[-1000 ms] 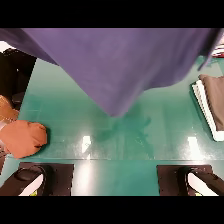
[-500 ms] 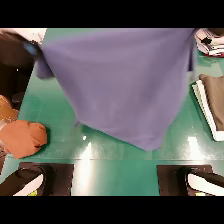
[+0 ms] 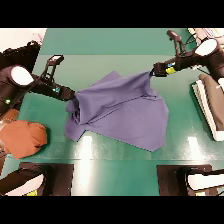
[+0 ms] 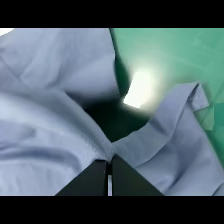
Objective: Fold the shirts.
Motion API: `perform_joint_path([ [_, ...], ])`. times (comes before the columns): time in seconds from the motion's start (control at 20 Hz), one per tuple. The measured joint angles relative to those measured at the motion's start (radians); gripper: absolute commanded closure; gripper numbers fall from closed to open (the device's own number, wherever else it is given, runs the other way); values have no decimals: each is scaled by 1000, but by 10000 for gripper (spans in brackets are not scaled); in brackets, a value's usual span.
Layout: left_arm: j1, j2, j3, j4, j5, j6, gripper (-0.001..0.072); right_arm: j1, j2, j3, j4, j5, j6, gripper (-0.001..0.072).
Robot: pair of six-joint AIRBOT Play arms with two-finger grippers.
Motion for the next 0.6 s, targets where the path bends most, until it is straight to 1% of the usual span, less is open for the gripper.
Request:
perform_joint_path([
  [0.05,0,-9,-13,5,53,3,409,-1,-10,-3,2,-17,0,698],
  [0.1,1,-15,-21,9,97,2,282,-2,-16,-6,1,-28,0,697],
  [0.2,2,-23,-32,13,152,-12,276,-6,-23,-9,4,-42,0,698],
  [0.3,2,-27,-37,19,161,-27,276,-8,-28,-11,2,-33,0,698],
  [0.4,2,-29,-40,40,128,-37,276,-9,-28,-12,3,8,-3,698],
  [0.5,2,-30,-42,94,89,-51,275,-9,-26,-13,1,64,-16,698],
  [0.6,10,-31,-43,154,75,-90,276,-9,-22,-14,1,104,-25,698],
])
